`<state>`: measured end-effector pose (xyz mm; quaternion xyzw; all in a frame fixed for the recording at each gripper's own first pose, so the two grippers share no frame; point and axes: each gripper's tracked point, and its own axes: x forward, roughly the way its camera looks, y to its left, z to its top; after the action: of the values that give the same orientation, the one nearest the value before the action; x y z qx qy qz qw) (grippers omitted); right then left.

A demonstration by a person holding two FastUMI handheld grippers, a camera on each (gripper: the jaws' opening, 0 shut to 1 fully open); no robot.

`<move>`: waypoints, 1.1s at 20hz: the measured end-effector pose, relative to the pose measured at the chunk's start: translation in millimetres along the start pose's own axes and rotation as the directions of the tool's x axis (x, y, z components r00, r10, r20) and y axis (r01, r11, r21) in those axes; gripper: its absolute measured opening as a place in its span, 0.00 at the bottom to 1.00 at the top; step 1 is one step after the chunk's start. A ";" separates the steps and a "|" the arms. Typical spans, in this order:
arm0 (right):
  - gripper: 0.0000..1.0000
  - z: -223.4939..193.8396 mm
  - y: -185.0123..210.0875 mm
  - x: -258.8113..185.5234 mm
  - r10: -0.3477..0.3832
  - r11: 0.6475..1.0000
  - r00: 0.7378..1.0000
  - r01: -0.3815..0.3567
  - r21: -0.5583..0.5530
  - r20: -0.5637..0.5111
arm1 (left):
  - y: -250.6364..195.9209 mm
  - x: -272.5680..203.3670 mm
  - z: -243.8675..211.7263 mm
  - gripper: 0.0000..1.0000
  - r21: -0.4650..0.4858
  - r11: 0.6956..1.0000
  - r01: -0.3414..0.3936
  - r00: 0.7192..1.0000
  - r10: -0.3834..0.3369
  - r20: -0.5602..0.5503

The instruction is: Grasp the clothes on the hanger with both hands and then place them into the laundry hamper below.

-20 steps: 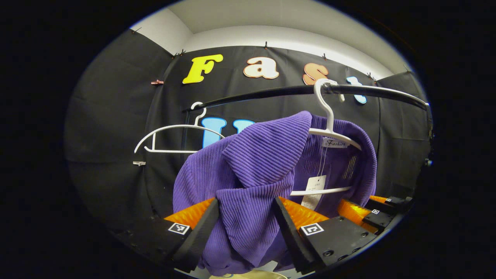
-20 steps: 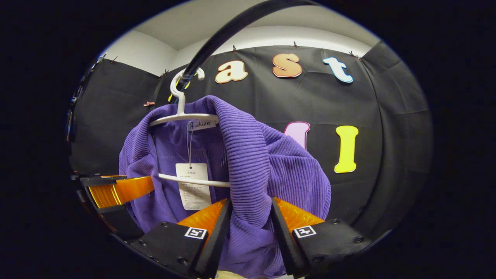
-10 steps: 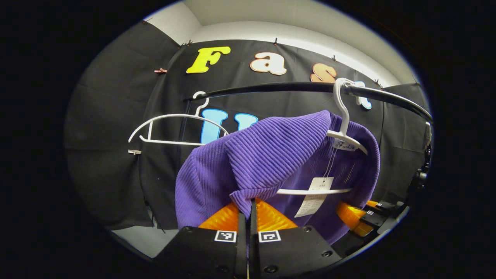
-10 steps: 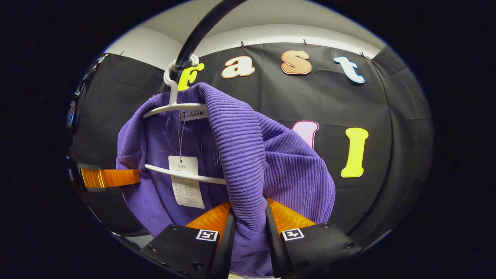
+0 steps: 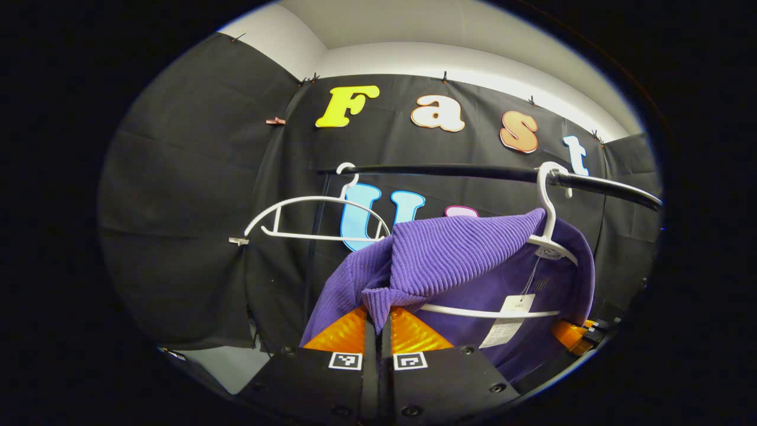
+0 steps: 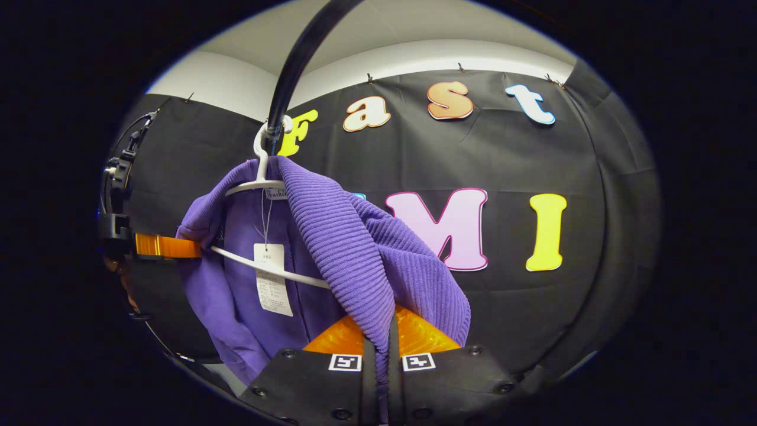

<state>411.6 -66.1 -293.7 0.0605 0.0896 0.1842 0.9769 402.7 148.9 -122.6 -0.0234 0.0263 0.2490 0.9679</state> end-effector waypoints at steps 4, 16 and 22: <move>0.10 8.1 -6.6 1.8 0.074 0.982 0.997 -0.078 0.173 0.027 | 8.2 2.1 22.2 0.03 0.030 0.999 -0.032 0.998 0.031 0.053; 0.10 105.1 -42.3 8.3 0.035 0.950 0.959 -0.119 0.289 0.282 | 16.6 33.5 89.0 0.05 0.105 0.993 -0.044 0.978 0.021 0.209; 0.10 138.1 -16.5 41.8 0.079 0.963 0.942 -0.157 0.217 0.327 | 37.1 66.8 101.3 0.05 0.117 0.992 -0.053 0.976 0.027 0.218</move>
<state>482.9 -77.6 -167.6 0.2123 -0.0499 0.2186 0.9511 447.2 219.4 -27.0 0.0635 -0.0634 0.2676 0.9594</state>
